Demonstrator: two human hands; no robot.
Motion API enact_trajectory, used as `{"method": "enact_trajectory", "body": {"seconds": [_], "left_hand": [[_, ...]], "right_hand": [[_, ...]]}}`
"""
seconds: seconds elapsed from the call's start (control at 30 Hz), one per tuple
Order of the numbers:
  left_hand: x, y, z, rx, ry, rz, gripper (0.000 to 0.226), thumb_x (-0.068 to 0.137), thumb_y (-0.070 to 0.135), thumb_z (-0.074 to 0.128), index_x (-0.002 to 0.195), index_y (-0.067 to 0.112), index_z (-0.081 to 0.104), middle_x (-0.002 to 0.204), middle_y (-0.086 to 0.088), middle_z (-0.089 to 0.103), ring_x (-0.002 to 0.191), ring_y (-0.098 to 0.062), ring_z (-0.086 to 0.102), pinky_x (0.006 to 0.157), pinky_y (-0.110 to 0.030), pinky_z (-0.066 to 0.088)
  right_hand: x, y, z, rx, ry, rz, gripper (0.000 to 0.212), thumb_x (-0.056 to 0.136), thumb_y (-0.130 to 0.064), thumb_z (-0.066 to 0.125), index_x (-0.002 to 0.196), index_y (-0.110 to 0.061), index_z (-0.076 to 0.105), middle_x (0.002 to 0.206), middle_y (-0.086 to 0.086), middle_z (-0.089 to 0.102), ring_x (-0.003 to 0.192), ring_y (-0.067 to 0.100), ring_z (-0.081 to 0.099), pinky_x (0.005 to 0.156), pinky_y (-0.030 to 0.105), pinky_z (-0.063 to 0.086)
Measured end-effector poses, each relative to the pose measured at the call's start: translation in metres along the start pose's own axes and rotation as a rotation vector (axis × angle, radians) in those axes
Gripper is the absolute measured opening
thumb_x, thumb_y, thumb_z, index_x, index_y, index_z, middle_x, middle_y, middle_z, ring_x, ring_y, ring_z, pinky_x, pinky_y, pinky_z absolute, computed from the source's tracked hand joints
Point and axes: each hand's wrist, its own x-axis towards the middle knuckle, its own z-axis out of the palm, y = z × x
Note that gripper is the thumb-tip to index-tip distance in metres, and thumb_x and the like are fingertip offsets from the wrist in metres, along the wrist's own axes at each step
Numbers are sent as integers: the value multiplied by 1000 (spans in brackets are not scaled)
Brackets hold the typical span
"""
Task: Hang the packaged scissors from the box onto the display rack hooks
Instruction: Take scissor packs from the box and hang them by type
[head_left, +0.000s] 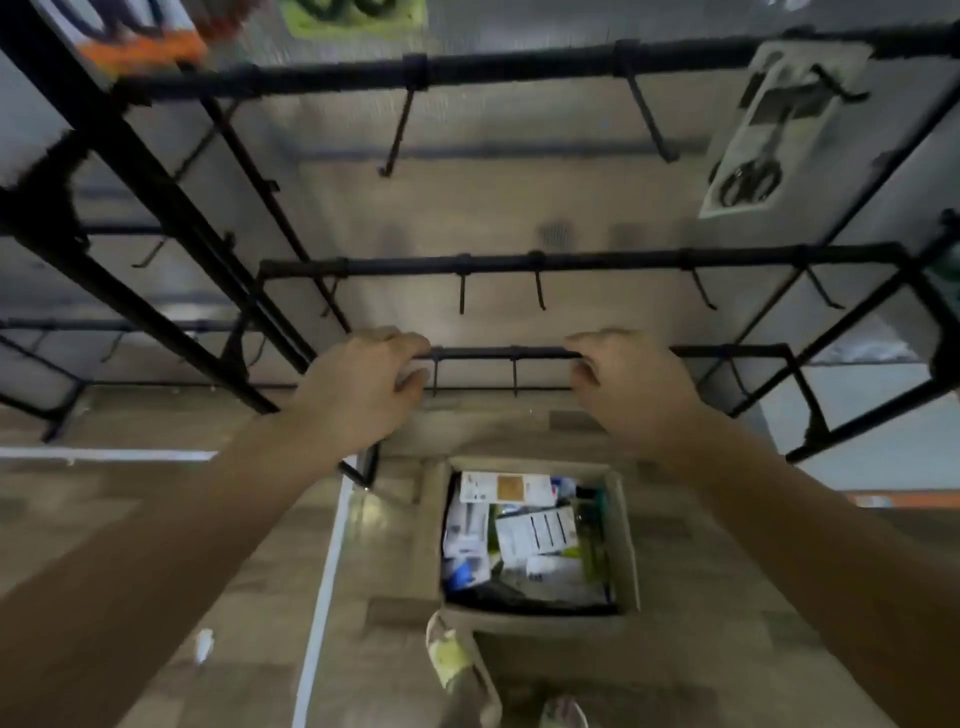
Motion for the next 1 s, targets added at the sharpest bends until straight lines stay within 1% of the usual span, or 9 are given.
{"method": "enact_trajectory", "body": {"seconds": [0.1,0.2,0.27,0.4,0.5,0.7,0.8,0.9,1.0], "left_hand": [[10,-4,76,4,-132,-61,31,93,19,50,120,10,60,109,-13,64,101,-32,59,78,-34,48],[23,-17,177,80,-333,-85,37,97,24,42,131,15,51,128,-10,57,117,-27,52,89,-28,40],[24,-30,248,126,-452,-80,33,97,21,40,127,12,52,129,-10,55,117,-25,50,84,-25,32],[8,-64,381,150,-645,-184,33,98,21,40,128,12,50,130,-9,53,118,-25,50,92,-31,39],[-13,-91,464,150,-681,-219,31,98,21,41,126,14,50,130,-6,54,117,-23,51,94,-31,40],[-38,-140,571,104,-659,-271,37,96,17,44,131,9,45,131,-10,48,120,-25,48,98,-32,37],[-39,-158,598,247,-660,-135,33,94,16,42,127,15,43,127,-3,46,116,-20,46,93,-29,39],[-39,-171,610,397,-646,113,34,91,17,40,125,22,41,127,3,43,119,-17,39,93,-24,32],[-38,-179,614,447,-655,228,35,91,19,39,126,20,42,127,2,42,121,-19,36,97,-24,27]], "right_hand": [[1,49,71,-27,-94,109,22,94,-16,39,101,-10,60,98,13,60,79,26,51,66,28,35],[7,89,155,-23,-179,211,16,92,-15,43,93,-11,58,91,11,59,88,29,59,66,28,36],[7,113,216,-6,-288,276,22,91,-11,42,102,-12,61,97,8,61,90,26,59,70,29,42],[-5,154,344,-16,-422,347,27,93,-15,42,116,-18,58,105,4,63,80,16,53,76,27,45],[-10,173,434,-56,-528,322,30,94,-18,43,122,-18,55,119,6,57,103,22,55,81,29,47],[1,181,574,296,-490,501,32,96,-25,44,124,-14,57,125,7,59,108,22,57,88,30,49],[22,162,620,548,-478,604,36,95,-42,45,117,-17,60,118,2,61,107,20,56,82,22,41],[51,138,647,811,-499,760,39,89,-57,45,68,-24,43,78,-2,48,79,17,50,59,19,31],[73,121,660,1000,-516,865,46,82,-60,54,67,-18,48,71,0,53,67,13,52,58,23,37]]}}
